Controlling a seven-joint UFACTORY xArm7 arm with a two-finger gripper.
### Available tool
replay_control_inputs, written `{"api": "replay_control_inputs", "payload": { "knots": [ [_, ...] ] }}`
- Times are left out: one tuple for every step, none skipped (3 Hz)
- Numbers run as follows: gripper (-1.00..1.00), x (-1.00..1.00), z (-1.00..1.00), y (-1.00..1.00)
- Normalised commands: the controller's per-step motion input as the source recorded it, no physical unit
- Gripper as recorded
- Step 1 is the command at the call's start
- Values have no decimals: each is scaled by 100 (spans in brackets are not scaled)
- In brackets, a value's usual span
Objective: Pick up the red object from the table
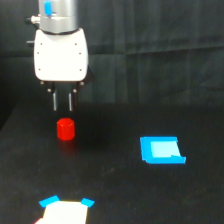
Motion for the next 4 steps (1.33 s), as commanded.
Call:
{"api": "replay_control_inputs", "payload": {
  "knots": [
    [-100, -73, 94, -100],
    [100, 62, 49, -42],
    [100, 41, 19, -29],
    [-100, -27, 100, -100]
  ]
}}
